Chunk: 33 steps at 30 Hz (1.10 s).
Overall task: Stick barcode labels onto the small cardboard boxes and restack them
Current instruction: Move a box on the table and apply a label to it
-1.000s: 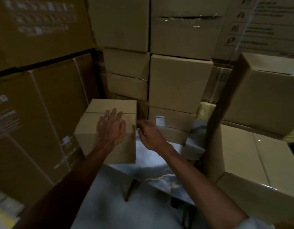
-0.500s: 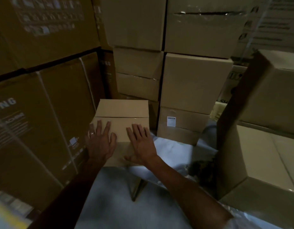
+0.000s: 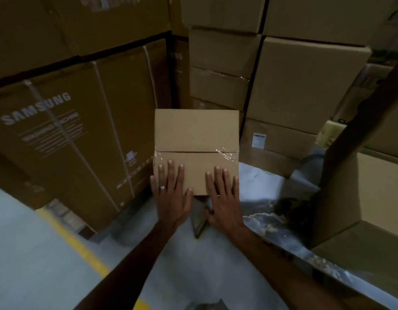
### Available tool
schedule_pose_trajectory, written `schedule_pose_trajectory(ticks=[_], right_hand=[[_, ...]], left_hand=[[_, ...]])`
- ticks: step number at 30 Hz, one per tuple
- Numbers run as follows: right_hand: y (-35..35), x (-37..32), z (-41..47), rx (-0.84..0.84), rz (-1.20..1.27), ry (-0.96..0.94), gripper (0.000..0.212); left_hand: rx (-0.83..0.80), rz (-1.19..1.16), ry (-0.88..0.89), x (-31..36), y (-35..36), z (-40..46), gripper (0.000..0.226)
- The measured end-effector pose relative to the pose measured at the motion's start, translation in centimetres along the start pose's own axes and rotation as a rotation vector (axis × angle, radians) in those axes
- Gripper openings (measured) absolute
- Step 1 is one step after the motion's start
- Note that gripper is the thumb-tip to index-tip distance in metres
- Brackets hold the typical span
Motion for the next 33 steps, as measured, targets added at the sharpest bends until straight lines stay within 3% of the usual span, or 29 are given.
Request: schedule_pose_trajectory(ticks=[7, 18, 22, 24, 29, 31, 33], right_hand=[[2.2, 0.1, -3.0, -0.125, 0.029, 0.01, 0.125], [3.2, 0.4, -5.5, -0.174, 0.095, 0.019, 0.125], [3.2, 0.2, -6.8, -0.185, 0.089, 0.005, 0.1], [2.6, 0.1, -6.3, -0.129, 0.144, 0.002, 0.09], [-5.8, 2.7, 1.8, 0.338, 0.418, 0.088, 0.067], [-9.0, 4.4, 6.2, 0.402, 0.385, 0.119, 0.061], [-9.7, 5.7, 9.7, 0.333, 0.312, 0.11, 0.061]], left_hand=[[-0.055, 0.011, 0.014, 1.9, 2.3, -2.6, 0.078], [-0.174, -0.018, 0.01, 2.1, 4.1, -5.7, 0.076], [-0.222, -0.037, 0.025, 2.3, 4.7, -7.3, 0.083], [-0.225, -0.06, 0.052, 2.4, 4.9, -7.9, 0.086], [-0.218, -0.083, 0.051, 2.6, 5.1, -8.8, 0.107], [-0.22, -0.094, 0.045, 2.5, 5.1, -9.2, 0.109], [-0.221, -0.094, 0.036, 2.5, 5.2, -9.6, 0.108]])
Point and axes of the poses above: each hand's wrist, its own z-axis towards the middle knuckle, its own y-axis out of the palm, x = y × z, the point moved 1 cm from there along z, towards the middle knuckle, and after that the axes turned 14 degrees about -z, right-handed, at the moved point
